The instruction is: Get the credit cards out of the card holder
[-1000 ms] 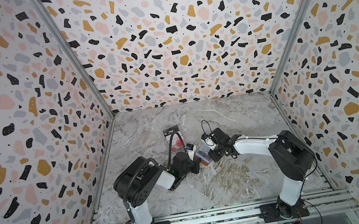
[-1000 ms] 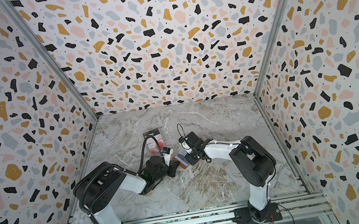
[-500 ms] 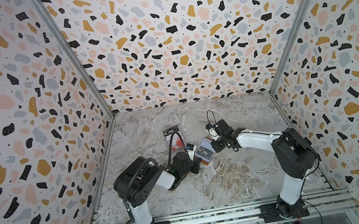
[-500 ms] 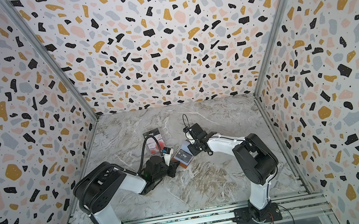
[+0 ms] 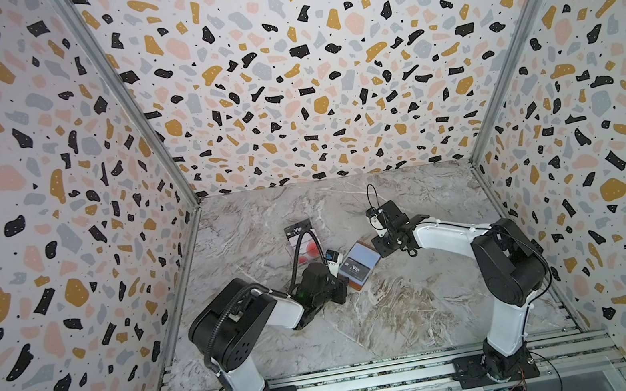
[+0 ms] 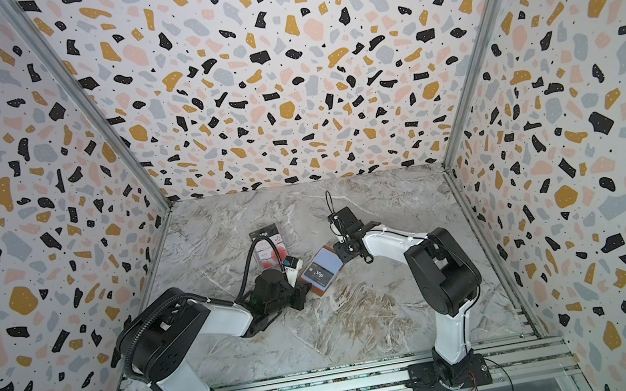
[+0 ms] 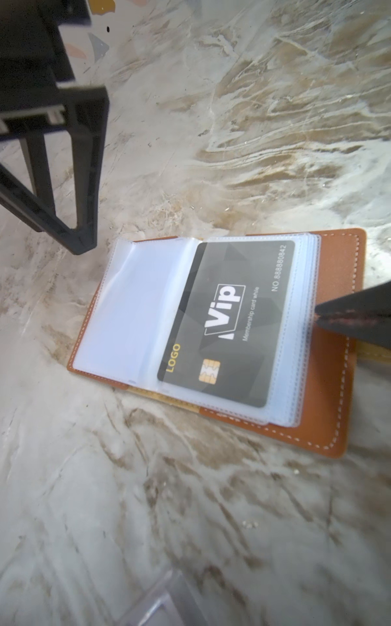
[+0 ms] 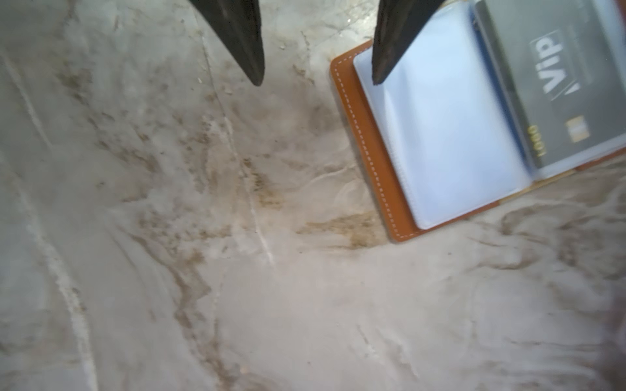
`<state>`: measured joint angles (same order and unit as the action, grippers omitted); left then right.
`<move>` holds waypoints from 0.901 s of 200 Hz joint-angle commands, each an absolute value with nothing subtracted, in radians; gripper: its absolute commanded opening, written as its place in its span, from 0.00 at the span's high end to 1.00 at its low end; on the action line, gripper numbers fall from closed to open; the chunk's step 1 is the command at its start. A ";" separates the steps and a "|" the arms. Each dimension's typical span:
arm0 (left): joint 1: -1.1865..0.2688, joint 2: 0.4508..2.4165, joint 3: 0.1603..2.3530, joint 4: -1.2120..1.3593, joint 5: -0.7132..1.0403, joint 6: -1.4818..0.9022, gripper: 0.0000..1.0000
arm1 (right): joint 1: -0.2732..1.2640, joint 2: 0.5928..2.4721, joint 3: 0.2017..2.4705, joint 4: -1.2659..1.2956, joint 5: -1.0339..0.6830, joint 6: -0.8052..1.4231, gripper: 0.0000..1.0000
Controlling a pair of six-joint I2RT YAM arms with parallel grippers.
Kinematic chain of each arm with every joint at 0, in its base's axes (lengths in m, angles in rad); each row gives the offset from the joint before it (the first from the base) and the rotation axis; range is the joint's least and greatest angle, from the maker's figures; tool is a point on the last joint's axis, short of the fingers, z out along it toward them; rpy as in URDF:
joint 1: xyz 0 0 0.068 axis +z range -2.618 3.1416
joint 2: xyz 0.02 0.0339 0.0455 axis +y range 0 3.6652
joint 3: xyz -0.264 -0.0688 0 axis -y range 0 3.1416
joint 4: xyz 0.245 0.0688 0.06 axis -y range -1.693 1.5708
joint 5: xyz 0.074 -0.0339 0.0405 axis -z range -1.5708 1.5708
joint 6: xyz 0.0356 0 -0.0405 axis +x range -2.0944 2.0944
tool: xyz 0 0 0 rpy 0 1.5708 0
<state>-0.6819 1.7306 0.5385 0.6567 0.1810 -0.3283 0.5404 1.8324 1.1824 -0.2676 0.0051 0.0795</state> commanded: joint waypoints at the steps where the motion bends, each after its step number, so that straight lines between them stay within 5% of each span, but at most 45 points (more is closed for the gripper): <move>1: -0.686 1.712 0.581 0.568 0.176 -0.305 0.95 | 0.529 1.807 1.222 -0.287 -0.228 0.060 0.44; 34: -0.686 1.691 0.597 0.539 0.139 -0.316 0.95 | 0.500 1.889 1.248 -0.265 -0.298 0.063 0.43; 128: -0.684 1.620 0.631 0.479 0.094 -0.326 0.73 | 0.509 1.967 1.234 -0.266 -0.249 0.065 0.44; 180: -0.671 1.602 0.674 0.403 0.109 -0.299 0.77 | 0.546 1.818 1.075 -0.247 -0.437 0.144 0.50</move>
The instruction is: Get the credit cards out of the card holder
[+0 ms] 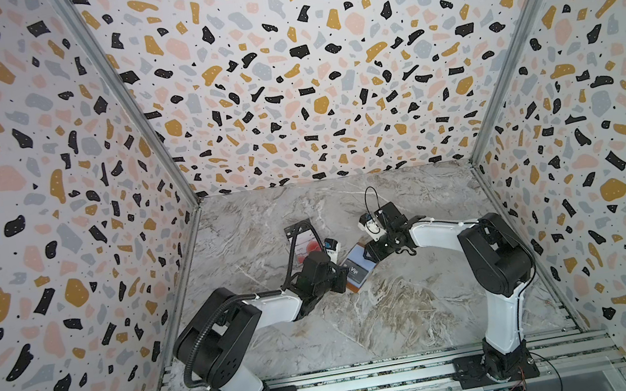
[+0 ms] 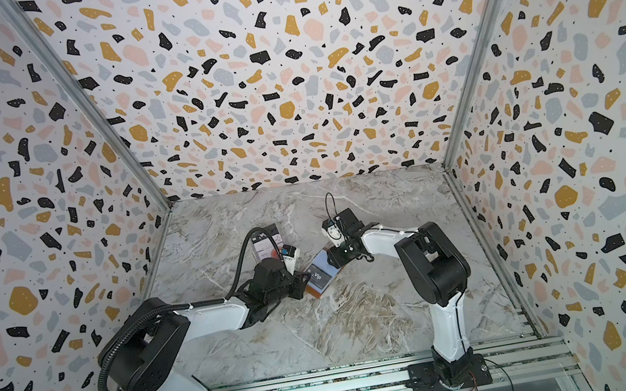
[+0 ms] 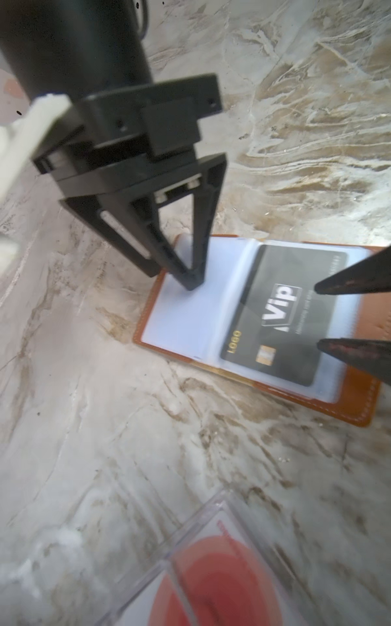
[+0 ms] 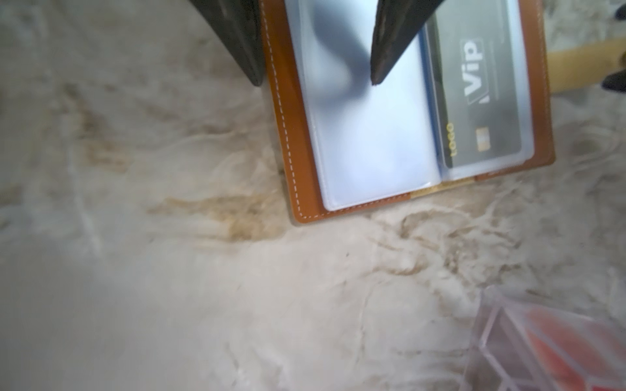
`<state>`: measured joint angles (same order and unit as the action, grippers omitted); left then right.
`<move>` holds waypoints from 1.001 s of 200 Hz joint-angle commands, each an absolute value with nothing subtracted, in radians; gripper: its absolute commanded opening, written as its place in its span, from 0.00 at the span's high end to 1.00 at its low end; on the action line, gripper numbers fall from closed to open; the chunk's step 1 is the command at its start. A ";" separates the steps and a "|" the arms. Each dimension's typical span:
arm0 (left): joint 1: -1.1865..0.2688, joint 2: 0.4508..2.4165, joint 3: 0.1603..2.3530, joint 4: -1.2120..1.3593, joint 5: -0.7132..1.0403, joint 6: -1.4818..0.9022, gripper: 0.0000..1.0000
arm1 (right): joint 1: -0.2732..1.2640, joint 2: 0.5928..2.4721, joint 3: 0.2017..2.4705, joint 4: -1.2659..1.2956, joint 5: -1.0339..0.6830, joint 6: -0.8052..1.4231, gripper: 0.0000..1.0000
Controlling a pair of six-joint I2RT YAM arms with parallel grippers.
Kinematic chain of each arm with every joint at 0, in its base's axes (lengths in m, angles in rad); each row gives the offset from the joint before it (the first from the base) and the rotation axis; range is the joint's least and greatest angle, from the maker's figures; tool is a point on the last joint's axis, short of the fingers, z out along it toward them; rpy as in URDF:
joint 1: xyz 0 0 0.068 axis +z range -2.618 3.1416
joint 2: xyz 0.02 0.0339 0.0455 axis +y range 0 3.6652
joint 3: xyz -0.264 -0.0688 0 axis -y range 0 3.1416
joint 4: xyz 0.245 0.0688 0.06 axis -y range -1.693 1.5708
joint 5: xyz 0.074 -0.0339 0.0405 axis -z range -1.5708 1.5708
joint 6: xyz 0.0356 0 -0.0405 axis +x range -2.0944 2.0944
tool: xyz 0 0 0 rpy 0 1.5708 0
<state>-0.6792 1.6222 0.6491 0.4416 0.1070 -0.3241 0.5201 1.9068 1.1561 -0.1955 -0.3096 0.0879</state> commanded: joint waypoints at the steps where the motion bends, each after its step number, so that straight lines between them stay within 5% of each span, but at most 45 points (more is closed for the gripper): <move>1: -0.670 1.602 0.674 0.401 0.109 -0.298 0.77 | 0.547 1.814 1.071 -0.246 -0.442 0.146 0.50; 52: -0.646 1.615 0.658 0.370 0.129 -0.288 0.84 | 0.560 1.727 1.121 -0.343 -0.214 0.201 0.47; 120: -0.641 1.609 0.604 0.324 0.084 -0.279 0.94 | 0.595 1.802 1.136 -0.204 -0.620 0.311 0.49; 200: -0.626 1.632 0.544 0.393 0.119 -0.275 0.99 | 0.621 1.902 1.114 -0.087 -0.663 0.403 0.58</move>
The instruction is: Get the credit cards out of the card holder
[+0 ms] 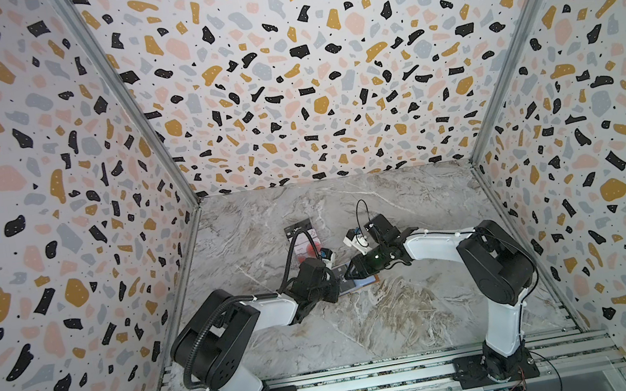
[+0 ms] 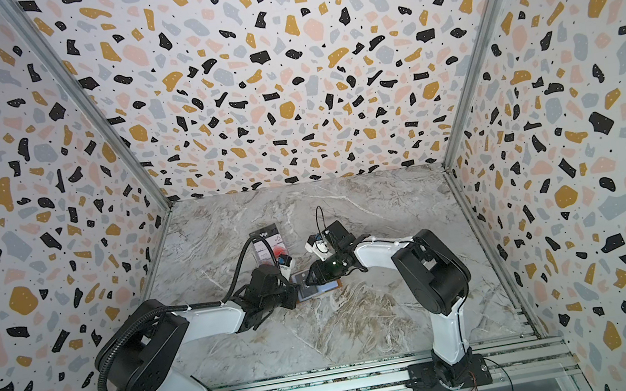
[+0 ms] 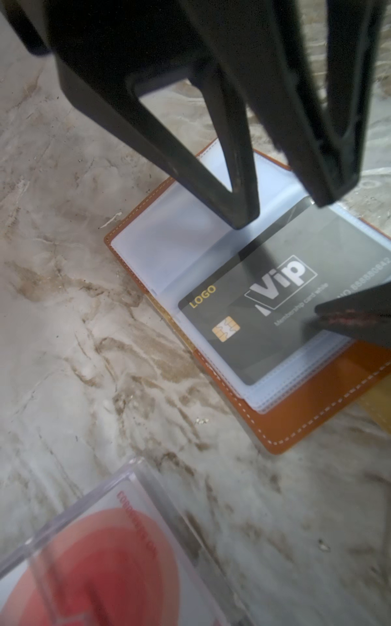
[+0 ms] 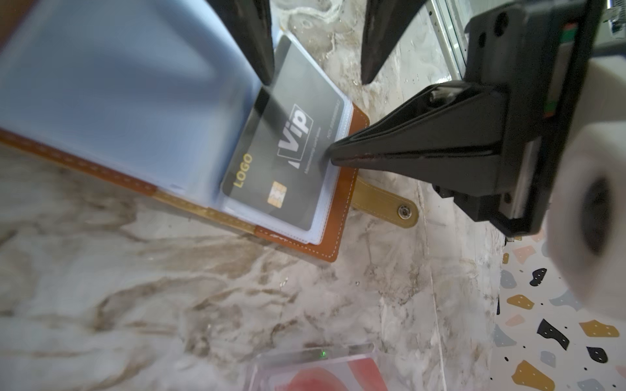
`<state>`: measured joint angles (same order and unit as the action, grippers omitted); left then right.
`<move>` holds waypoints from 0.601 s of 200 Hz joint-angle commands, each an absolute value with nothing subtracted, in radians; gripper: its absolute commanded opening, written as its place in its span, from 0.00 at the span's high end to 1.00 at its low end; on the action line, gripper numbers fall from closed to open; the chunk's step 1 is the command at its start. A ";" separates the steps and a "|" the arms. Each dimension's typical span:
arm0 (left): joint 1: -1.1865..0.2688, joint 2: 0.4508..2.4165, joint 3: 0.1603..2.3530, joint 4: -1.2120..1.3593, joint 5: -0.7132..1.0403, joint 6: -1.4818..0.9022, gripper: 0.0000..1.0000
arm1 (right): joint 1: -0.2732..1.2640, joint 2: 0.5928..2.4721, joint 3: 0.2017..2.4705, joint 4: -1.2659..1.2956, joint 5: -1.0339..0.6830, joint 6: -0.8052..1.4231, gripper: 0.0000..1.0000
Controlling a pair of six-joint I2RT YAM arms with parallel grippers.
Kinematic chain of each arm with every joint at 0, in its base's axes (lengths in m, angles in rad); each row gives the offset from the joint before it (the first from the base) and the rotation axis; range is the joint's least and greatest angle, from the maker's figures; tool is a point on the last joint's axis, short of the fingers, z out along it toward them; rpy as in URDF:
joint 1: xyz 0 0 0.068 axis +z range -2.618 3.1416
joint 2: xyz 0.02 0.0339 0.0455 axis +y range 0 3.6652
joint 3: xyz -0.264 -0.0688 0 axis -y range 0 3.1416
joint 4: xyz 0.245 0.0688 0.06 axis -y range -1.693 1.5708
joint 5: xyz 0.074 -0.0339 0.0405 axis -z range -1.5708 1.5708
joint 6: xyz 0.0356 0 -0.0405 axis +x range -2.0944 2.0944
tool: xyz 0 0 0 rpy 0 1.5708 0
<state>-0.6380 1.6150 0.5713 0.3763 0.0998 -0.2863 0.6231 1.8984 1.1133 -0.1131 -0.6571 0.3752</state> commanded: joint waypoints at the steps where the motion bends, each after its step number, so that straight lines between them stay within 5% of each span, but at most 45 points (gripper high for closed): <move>1: -0.626 1.633 0.544 0.394 0.119 -0.275 0.99 | 0.621 1.903 1.115 -0.087 -0.662 0.402 0.58; 120: -0.620 1.632 0.482 0.433 0.127 -0.283 1.00 | 0.625 1.965 1.140 -0.083 -0.663 0.418 0.64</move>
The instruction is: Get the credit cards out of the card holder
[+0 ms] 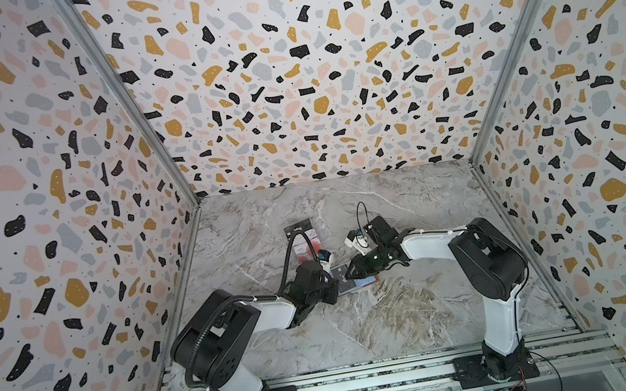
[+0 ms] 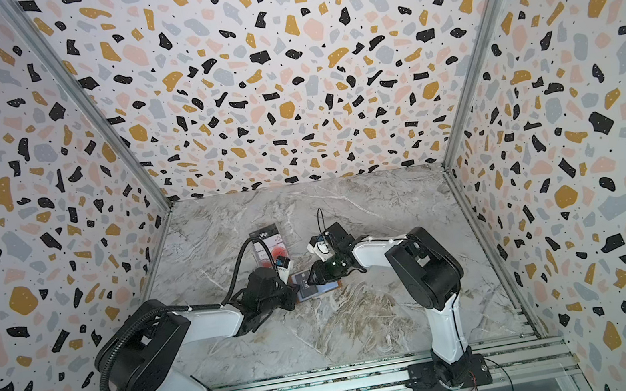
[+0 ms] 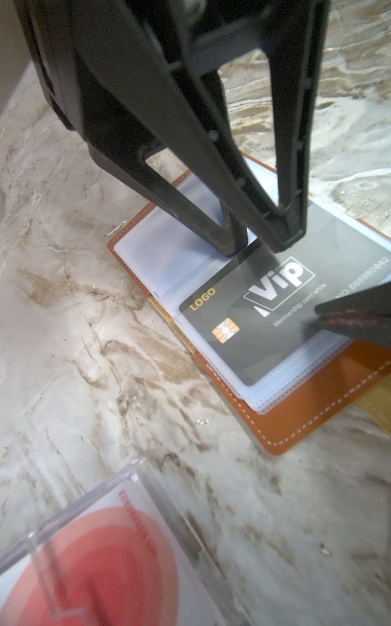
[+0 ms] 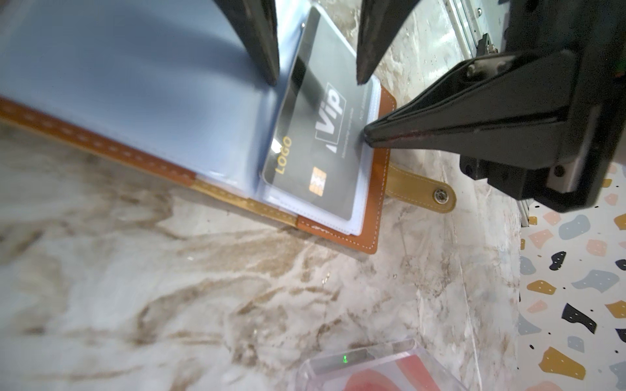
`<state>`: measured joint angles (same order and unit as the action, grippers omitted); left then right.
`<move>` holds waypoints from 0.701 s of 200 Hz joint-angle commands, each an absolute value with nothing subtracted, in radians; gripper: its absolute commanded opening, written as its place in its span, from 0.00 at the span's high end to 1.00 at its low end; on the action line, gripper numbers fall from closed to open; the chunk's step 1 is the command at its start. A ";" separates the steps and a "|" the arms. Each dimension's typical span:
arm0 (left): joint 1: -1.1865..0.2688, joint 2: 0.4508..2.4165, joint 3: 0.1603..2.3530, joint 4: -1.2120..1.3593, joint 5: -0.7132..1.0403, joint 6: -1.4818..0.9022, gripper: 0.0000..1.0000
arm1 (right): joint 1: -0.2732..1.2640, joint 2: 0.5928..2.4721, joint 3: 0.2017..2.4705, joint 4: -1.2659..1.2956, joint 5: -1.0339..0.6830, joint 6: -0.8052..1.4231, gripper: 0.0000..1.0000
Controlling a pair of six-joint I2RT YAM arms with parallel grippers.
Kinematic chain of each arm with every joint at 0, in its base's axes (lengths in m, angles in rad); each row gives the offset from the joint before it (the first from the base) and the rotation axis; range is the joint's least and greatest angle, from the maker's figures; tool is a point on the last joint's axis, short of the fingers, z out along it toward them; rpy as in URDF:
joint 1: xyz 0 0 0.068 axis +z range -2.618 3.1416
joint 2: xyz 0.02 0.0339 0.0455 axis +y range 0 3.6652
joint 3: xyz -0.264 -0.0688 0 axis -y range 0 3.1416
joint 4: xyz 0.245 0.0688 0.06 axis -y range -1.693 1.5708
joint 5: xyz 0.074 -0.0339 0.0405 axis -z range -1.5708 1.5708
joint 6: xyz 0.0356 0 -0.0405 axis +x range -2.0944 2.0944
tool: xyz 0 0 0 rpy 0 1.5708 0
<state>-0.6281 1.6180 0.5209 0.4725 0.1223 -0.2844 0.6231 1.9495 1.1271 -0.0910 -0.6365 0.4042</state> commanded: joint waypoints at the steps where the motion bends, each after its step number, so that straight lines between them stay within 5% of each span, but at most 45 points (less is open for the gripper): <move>1: -0.620 1.632 0.482 0.433 0.127 -0.282 1.00 | 0.626 1.966 1.140 -0.081 -0.666 0.419 0.65; 140: -0.617 1.654 0.466 0.454 0.133 -0.283 1.00 | 0.554 1.962 1.047 0.164 -0.988 0.544 0.82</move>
<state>-0.6228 1.6207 0.4953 0.5220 0.1314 -0.2844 0.5518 1.9663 1.0531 0.0868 -0.8944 0.5121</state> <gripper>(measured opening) 0.046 0.204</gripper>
